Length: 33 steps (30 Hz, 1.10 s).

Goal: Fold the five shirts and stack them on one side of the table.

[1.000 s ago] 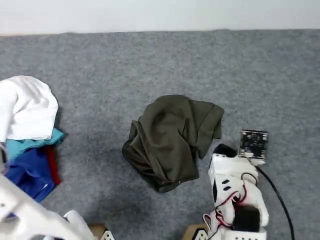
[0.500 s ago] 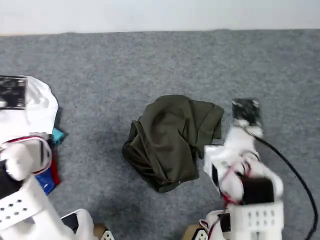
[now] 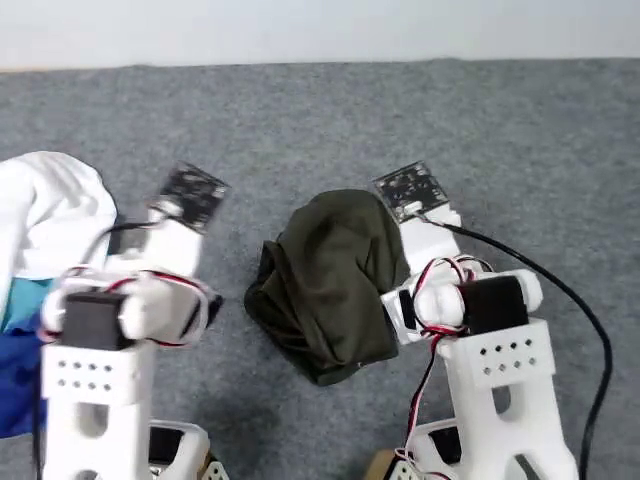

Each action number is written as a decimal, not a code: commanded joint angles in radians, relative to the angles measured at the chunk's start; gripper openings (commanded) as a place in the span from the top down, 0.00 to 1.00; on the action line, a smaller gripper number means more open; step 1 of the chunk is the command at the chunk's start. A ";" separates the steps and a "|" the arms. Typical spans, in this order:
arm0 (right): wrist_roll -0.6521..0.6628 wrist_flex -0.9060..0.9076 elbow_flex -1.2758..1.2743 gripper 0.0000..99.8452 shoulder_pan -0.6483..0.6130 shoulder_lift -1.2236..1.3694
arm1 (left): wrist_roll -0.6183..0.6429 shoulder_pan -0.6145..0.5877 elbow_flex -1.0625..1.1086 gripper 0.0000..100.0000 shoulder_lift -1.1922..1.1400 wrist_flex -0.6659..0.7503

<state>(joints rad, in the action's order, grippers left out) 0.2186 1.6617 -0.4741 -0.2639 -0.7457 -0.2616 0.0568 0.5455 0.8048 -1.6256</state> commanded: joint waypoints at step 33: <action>0.117 0.122 -0.040 0.88 0.369 0.001 | -0.161 0.585 0.174 0.84 -0.341 0.376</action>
<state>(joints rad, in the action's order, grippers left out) 0.2984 1.7476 -0.5263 0.0353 -0.7350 -0.3705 0.6322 0.7234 0.4948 -1.3050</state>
